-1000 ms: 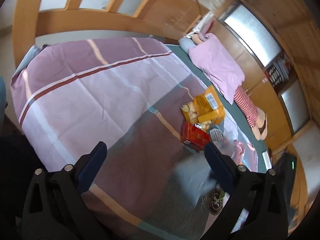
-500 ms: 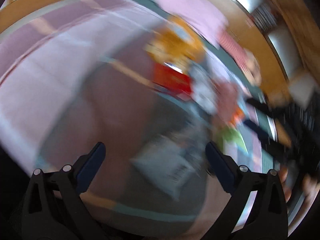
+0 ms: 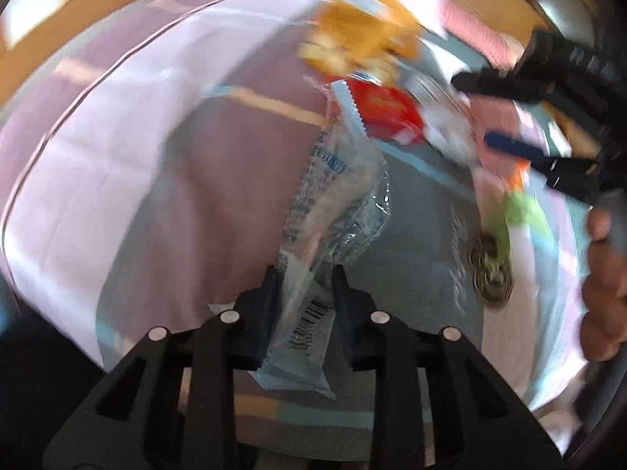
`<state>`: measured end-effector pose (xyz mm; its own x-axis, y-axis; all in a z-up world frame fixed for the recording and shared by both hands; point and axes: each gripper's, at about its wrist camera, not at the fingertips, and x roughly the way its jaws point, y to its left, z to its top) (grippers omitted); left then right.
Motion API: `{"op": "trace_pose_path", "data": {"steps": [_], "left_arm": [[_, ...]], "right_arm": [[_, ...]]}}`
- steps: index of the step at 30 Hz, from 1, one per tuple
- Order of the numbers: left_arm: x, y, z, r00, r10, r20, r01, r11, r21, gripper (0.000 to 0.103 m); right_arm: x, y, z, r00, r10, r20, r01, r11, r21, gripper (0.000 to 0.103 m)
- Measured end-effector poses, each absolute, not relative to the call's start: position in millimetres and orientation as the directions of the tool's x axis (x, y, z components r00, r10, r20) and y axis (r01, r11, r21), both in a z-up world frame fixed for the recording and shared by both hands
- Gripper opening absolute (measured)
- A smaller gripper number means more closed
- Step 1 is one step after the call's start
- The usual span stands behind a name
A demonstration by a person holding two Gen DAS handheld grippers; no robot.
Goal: Collect trash
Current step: 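Grasp the clear plastic wrapper with the left gripper while the right grasps the red cigarette box, then carry both items over the wastebasket and open both grippers to drop them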
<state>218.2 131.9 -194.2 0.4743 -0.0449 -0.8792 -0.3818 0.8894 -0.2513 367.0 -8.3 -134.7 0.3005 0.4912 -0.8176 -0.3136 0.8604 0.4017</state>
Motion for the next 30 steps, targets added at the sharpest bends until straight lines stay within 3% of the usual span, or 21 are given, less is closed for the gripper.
{"op": "trace_pose_path", "data": {"steps": [3,6,12,16,17,23,30], "left_arm": [[213,148,-195,0.485,-0.019,-0.875,-0.458,0.846,-0.272,0.028],[207,168,-195,0.506,-0.013,-0.863,-0.541,0.774,-0.329,0.028],[199,177,-196,0.513,-0.005,-0.858,-0.58,0.736,-0.35,0.028],[198,179,-195,0.518,-0.007,-0.856,-0.585,0.727,-0.359,0.028],[197,179,-194,0.52,-0.008,-0.854,-0.586,0.725,-0.363,0.028],[191,178,-193,0.539,-0.004,-0.842,-0.575,0.729,-0.372,0.026],[187,168,-180,0.584,0.019,-0.812,-0.521,0.775,-0.357,0.025]], "right_arm": [[378,32,-140,0.348,0.398,-0.849,-0.368,0.891,0.267,0.089],[385,77,-151,0.394,0.287,-0.873,-0.446,0.89,0.091,0.097],[399,110,-199,0.371,0.042,-0.928,-0.457,0.878,-0.143,0.098],[402,82,-205,0.302,0.154,-0.941,-0.387,0.922,0.027,0.094],[400,78,-203,0.313,0.156,-0.937,-0.39,0.921,0.023,0.089],[372,43,-188,0.282,0.229,-0.932,-0.373,0.921,0.113,0.088],[315,-19,-115,0.404,0.37,-0.837,-0.339,0.91,0.238,0.088]]}}
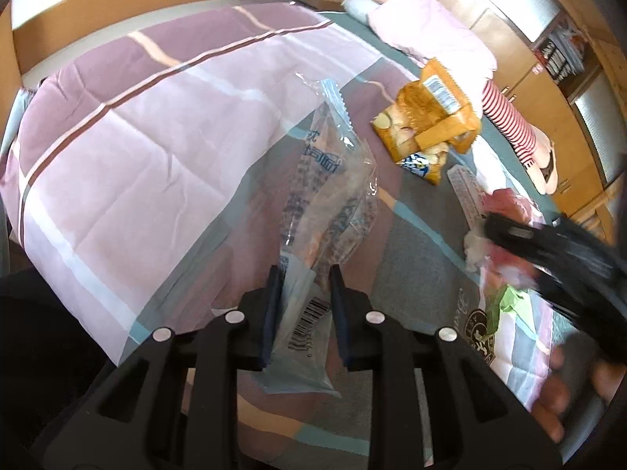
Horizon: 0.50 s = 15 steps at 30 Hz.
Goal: Collect trash
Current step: 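Carry both items over the wastebasket and open both grippers to drop them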
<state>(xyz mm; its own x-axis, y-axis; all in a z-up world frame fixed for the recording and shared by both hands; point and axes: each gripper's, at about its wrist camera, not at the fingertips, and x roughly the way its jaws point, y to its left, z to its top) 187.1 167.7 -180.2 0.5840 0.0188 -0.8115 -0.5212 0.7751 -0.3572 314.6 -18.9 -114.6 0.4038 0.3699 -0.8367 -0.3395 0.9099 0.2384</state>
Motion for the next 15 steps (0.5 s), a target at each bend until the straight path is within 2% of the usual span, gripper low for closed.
{"op": "trace_pose_path", "data": {"steps": [5,11,15], "left_arm": [[186,155,-170,0.633,-0.033,-0.773,-0.414,0.83,-0.374,0.025],[167,128,-148,0.721,-0.098,-0.686,-0.237,0.895,-0.377,0.024],[147,121,-142,0.755,-0.196,-0.626,-0.133,0.889,-0.437,0.024]], "right_arm": [[253,-71,-61,0.518,0.471,-0.714,-0.377,0.875,0.303,0.088],[168,-131,-33,0.609,0.453,-0.651,-0.353,0.89,0.29,0.088],[115,-165,-33,0.652,0.413,-0.636,-0.321,0.91,0.262,0.088]]}}
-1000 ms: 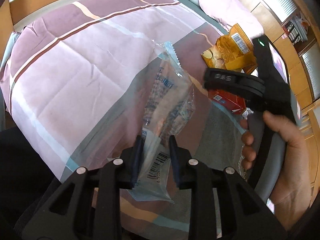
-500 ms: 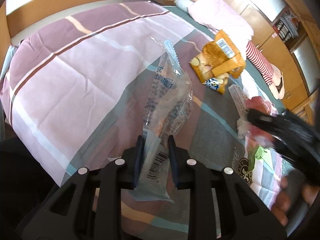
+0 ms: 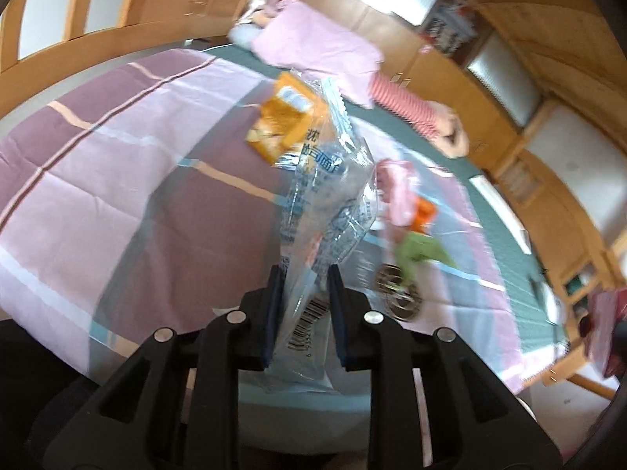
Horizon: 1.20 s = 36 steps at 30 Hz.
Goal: Collect trash
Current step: 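Carry both items over the wastebasket and open both grippers to drop them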
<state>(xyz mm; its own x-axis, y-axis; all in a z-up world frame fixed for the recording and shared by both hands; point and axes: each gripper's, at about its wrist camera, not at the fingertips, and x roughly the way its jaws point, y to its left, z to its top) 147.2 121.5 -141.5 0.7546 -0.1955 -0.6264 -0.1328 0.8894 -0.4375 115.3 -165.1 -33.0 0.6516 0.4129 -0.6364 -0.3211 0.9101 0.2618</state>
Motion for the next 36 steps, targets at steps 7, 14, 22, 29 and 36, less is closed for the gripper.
{"op": "trace_pose_path", "data": {"steps": [7,14,22,29,36], "left_arm": [[121,85,-136,0.752,-0.294,-0.59,0.054,0.92,-0.389,0.024],[108,76,-139,0.734,-0.377,-0.565,0.1,0.883,-0.458,0.024],[110,60,-142,0.712,-0.415,-0.567,0.16,0.881,-0.444,0.024],[74,48,-129,0.679,-0.539,-0.498,0.279,0.817,-0.504,0.024],[18,-39,-117,0.482,-0.659,-0.577,0.627,0.72,-0.298,0.025]], "right_arm": [[61,-200,-60,0.624,0.35,-0.698,-0.268,0.936,0.229,0.088],[36,-198,-108,0.521,0.26,-0.813,-0.221,0.961,0.166,0.095],[33,-212,-110,0.528,0.276,-0.803,-0.185,0.96,0.209,0.099],[23,-246,-79,0.679,0.272,-0.681,-0.103,0.955,0.279,0.099],[13,-288,-47,0.811,0.202,-0.55,0.017,0.93,0.367,0.099]]}}
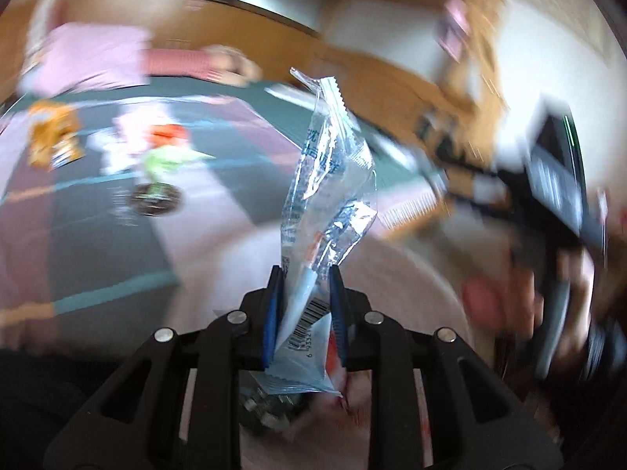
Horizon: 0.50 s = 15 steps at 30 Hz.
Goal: Collect trash
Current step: 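Carry both items over the wastebasket and open both grippers to drop them, then move both grippers back over the trash on the sheet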
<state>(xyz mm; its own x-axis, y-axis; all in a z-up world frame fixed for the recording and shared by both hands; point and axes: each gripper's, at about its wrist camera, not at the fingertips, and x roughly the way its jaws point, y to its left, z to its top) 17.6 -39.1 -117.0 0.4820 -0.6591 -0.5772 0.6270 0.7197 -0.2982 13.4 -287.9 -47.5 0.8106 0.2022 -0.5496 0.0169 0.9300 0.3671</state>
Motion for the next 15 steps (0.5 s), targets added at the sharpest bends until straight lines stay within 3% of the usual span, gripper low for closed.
{"op": "trace_pose_path", "data": {"steps": [3,5,7,8,11,15], "left_arm": [[-1,-72,-130,0.449,-0.607,-0.656,0.715,0.684,-0.143,0.033],[-12,-88,-137,0.466,-0.554,-0.69,0.742,0.67,-0.036,0.048],[-18,-92,-136,0.475,-0.553,-0.684,0.754,0.657,-0.007,0.072],[-21,-91,-135,0.478,-0.56,-0.677,0.758,0.652,-0.003,0.08],[-20,-86,-132,0.488,-0.576,-0.656,0.746,0.666,-0.029,0.086],[-13,-76,-127,0.503,-0.577,-0.644,0.708,0.702,-0.075,0.087]], "right_arm": [[15,-294,-46,0.808,0.195,-0.556,0.032,0.928,0.372,0.099],[15,-294,-48,0.804,0.195,-0.561,0.036,0.927,0.374,0.099],[16,-293,-52,0.796,0.206,-0.569,0.035,0.923,0.383,0.099],[17,-291,-54,0.792,0.213,-0.572,0.033,0.921,0.388,0.099],[18,-288,-56,0.784,0.228,-0.577,0.026,0.917,0.397,0.099],[18,-286,-54,0.788,0.231,-0.571,0.018,0.918,0.396,0.099]]}}
